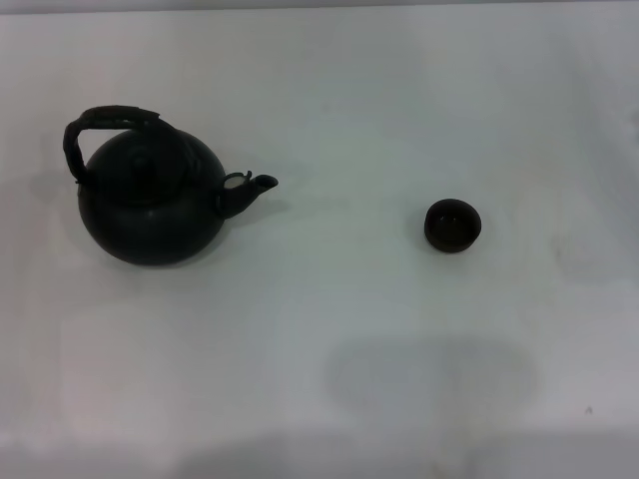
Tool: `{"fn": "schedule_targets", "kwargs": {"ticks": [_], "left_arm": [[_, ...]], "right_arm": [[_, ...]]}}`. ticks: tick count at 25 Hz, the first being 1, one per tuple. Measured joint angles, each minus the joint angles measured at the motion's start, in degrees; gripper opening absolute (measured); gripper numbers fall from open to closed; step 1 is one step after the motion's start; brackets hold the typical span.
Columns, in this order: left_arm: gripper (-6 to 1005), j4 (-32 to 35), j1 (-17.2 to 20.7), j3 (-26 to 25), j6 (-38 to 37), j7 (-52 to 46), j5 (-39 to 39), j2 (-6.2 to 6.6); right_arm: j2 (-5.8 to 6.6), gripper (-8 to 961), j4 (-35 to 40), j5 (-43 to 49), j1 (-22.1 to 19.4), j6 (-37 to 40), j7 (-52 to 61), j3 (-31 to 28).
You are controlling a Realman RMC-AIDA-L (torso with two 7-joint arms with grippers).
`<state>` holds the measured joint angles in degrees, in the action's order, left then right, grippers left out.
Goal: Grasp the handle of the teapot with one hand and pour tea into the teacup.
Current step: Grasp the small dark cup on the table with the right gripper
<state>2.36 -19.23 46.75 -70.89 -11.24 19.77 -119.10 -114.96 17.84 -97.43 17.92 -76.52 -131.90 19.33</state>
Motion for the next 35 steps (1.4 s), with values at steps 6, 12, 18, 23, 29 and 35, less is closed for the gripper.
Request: {"fn": "schedule_targets", "kwargs": {"ticks": [6, 12, 18, 23, 29, 35], "left_arm": [[872, 0.51, -0.27, 0.0, 0.16, 0.0, 0.0, 0.02], [872, 0.6, -0.45, 0.0, 0.46, 0.0, 0.0, 0.08], [871, 0.83, -0.46, 0.0, 1.3, 0.0, 0.0, 0.11], [871, 0.92, -0.58, 0.0, 3.15, 0.0, 0.0, 0.07], [872, 0.61, -1.53, 0.0, 3.53, 0.0, 0.0, 0.02], [872, 0.51, -1.91, 0.0, 3.57, 0.0, 0.01, -0.07]], "right_arm": [[0.03, 861, 0.0, -0.04, 0.0, 0.02, -0.62, 0.0], [0.09, 861, 0.0, -0.04, 0.4, 0.35, -0.86, 0.19], [0.23, 862, 0.66, 0.42, 0.63, 0.31, -1.06, 1.48], [1.26, 862, 4.22, 0.48, 0.27, -1.19, 1.76, 9.22], [1.94, 863, 10.19, 1.55, 0.4, -3.71, 3.3, 23.97], [1.96, 863, 15.78, 8.41, 2.74, -6.31, 8.88, 32.43]]}}
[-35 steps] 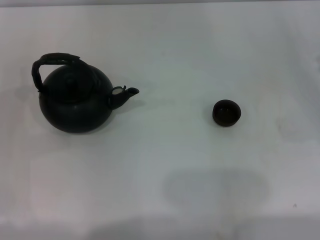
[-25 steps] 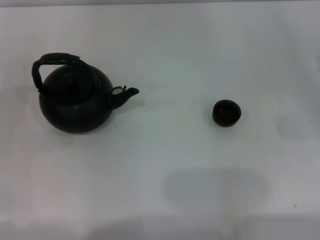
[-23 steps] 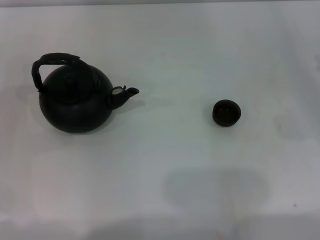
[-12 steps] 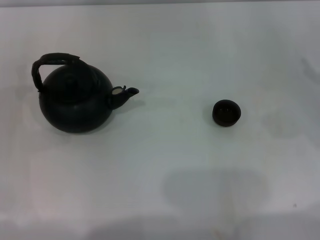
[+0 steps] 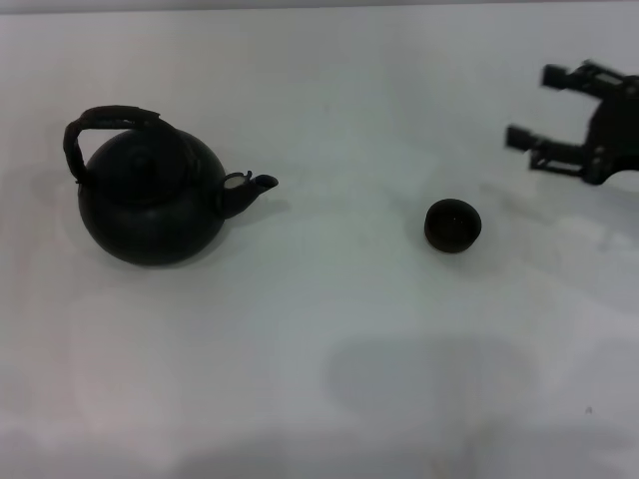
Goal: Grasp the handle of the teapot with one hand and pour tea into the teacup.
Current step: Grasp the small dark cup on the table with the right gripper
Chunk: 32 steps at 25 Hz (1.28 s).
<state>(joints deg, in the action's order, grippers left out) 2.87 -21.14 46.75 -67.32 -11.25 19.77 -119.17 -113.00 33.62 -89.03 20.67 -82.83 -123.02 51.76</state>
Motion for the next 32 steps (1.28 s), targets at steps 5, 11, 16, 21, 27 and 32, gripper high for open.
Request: {"fn": "schedule_targets", "kwargs": {"ticks": [5, 11, 16, 21, 27, 32], "left_arm": [[872, -0.05, -0.04, 0.0, 0.01, 0.0, 0.02, -0.01], [872, -0.16, -0.04, 0.0, 0.01, 0.0, 0.08, -0.08], [871, -0.16, -0.04, 0.0, 0.0, 0.0, 0.13, -0.11], [871, -0.21, -0.04, 0.24, 0.0, 0.0, 0.24, -0.1], [871, -0.35, -0.04, 0.27, 0.0, 0.0, 0.31, -0.15], [871, -0.86, -0.22, 0.27, 0.0, 0.0, 0.35, -0.19]], "right_arm": [[-0.88, 864, 1.07, 5.73, 2.34, -1.23, 2.61, 1.17], [-1.66, 865, 1.2, 7.85, 3.53, -0.71, 3.87, 4.6], [-1.78, 865, 0.7, 7.99, 3.82, 2.1, 3.99, 8.63], [-2.05, 866, 0.6, 8.01, 3.95, 6.33, 4.58, 13.04], [-2.15, 866, 0.51, 7.79, 3.97, 11.28, 4.79, 16.46], [-2.13, 867, 0.39, 7.82, 3.96, 13.59, 4.9, 16.87]]}}
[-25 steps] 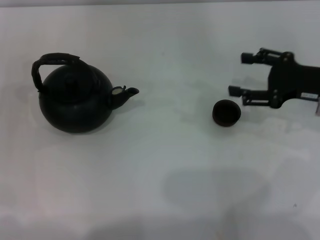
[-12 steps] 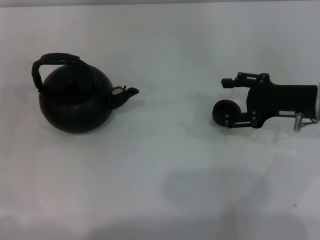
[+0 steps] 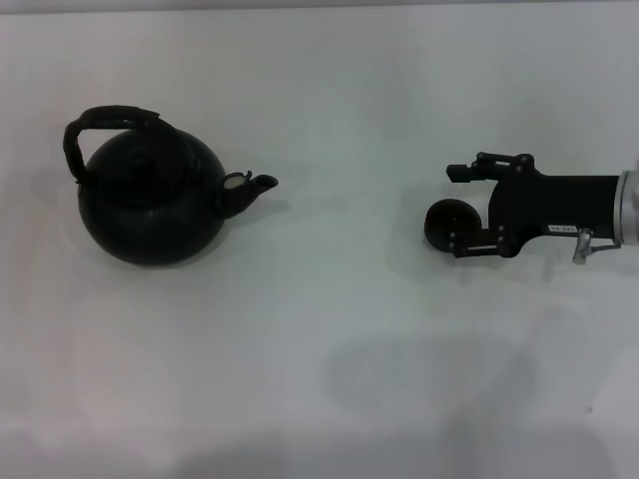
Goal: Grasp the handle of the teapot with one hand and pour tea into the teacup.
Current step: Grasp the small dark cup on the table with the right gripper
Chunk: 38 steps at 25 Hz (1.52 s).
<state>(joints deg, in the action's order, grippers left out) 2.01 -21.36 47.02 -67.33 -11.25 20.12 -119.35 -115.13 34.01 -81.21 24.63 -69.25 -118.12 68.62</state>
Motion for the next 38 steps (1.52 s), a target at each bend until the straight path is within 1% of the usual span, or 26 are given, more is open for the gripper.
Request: {"fn": "schedule_targets", "kwargs": {"ticks": [12, 23, 38], "left_arm": [[871, -0.01, -0.49, -0.06, 0.08, 0.0, -0.08, 0.0], [872, 0.02, -1.04, 0.01, 0.71, 0.0, 0.07, 0.0], [871, 0.02, -1.57, -0.14, 1.48, 0.0, -0.05, 0.05]], "right_arm": [[0.08, 868, -0.01, 0.75, 0.24, 1.5, 4.16, 0.66], [0.09, 869, -1.4, 1.13, 0.61, 3.31, 4.54, 1.86], [0.09, 871, -0.84, 1.44, 0.79, 3.0, 5.19, 1.86]]}}
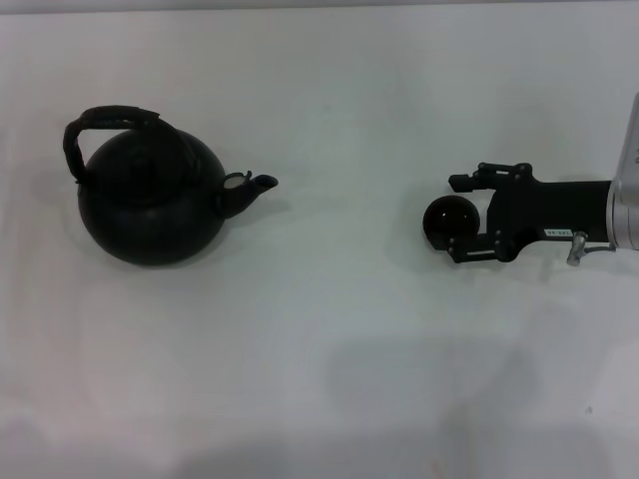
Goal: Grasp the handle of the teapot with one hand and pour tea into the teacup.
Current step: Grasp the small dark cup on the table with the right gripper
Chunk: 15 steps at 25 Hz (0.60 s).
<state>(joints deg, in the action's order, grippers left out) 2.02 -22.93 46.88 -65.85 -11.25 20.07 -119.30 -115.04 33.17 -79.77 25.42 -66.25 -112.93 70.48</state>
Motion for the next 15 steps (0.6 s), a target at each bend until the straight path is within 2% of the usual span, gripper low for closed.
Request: {"fn": "schedule_targets", "kwargs": {"ticks": [15], "left_arm": [[872, 0.05, -0.83, -0.13, 1.45, 0.0, -0.21, 0.12]], "right_arm": [[0.0, 868, 0.15, -0.07, 0.59, -0.99, 1.28, 0.0]]}}
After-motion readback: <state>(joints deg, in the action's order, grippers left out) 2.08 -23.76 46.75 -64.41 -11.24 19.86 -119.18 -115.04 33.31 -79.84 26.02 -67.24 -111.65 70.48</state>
